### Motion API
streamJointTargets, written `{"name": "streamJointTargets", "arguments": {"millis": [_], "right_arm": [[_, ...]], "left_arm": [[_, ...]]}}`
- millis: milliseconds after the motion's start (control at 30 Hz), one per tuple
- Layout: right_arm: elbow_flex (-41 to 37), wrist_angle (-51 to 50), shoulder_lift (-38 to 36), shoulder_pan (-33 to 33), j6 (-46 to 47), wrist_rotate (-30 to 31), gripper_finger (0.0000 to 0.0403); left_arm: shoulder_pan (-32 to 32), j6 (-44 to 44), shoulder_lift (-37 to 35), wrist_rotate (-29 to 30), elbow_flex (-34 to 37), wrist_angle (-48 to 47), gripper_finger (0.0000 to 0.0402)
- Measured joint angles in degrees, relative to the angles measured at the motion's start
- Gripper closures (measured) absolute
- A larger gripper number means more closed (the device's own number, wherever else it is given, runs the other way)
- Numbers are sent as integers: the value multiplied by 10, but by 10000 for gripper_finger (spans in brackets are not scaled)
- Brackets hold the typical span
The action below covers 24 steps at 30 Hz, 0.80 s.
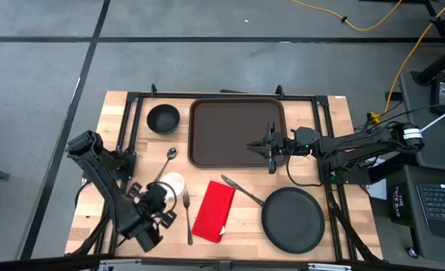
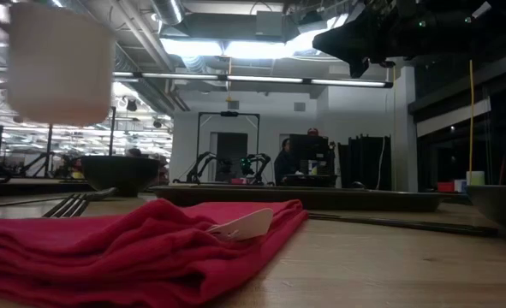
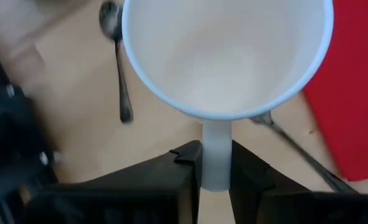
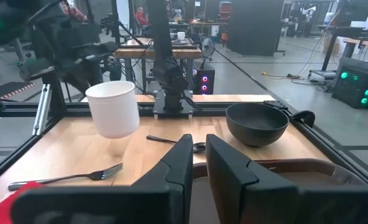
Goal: Set up tray
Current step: Put the white cup on the top left of the brown serving tray
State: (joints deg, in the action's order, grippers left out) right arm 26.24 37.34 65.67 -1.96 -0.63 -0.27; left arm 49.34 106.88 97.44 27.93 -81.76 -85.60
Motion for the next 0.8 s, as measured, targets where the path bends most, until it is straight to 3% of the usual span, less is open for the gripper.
{"name": "streamJointTargets", "arguments": {"millis": [433, 633, 800], "right_arm": [[0, -26, 0, 22, 5, -5, 351], [0, -25, 0, 38, 6, -4, 351], [0, -25, 0, 40, 6, -4, 351]], "left_arm": [[-166, -357, -49, 77, 0, 16, 362], [-250, -562, -76, 85, 0, 115, 359], [-316, -674, -92, 62, 19, 190, 360]]}}
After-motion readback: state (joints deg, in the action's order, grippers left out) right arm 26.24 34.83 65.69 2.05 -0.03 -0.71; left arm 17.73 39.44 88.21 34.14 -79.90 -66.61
